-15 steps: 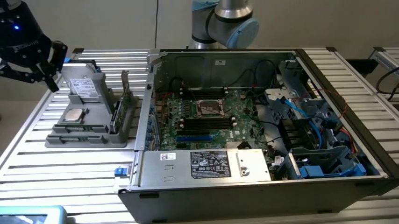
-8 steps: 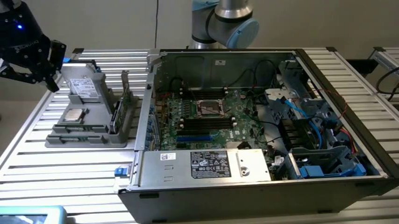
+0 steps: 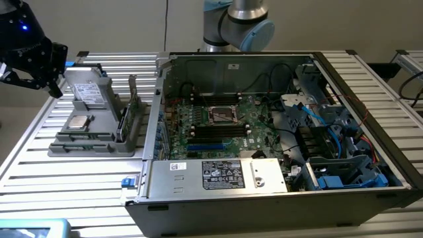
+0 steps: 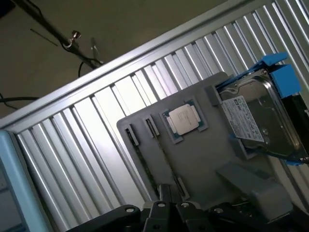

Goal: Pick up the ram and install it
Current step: 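Pick up the ram and move it above insertion slot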

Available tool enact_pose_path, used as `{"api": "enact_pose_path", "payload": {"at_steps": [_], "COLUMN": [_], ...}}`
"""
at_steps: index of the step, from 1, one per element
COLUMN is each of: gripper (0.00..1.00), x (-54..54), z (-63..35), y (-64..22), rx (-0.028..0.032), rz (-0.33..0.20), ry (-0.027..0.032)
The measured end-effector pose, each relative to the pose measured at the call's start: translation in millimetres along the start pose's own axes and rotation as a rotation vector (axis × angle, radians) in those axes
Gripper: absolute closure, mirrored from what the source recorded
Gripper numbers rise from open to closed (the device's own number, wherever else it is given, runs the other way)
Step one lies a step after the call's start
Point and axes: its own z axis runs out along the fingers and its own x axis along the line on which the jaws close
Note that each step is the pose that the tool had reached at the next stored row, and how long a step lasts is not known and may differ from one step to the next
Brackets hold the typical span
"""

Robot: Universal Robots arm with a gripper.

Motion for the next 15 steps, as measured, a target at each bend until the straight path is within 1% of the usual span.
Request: {"api": "enact_pose_path", "payload": {"at_steps": [4,7,15], "gripper": [0.89,0.89,0.89], "x": [0.0,0.0,0.0], "z": [0.3,0.6,0.7], "y": [0.0,-0.1,-0.1], "rx": [-0.0003,0.0007,0.0083], "rz": [-0.074,-0.128,-0.274], "ry": [0.0015,0.0021,0.0013]}}
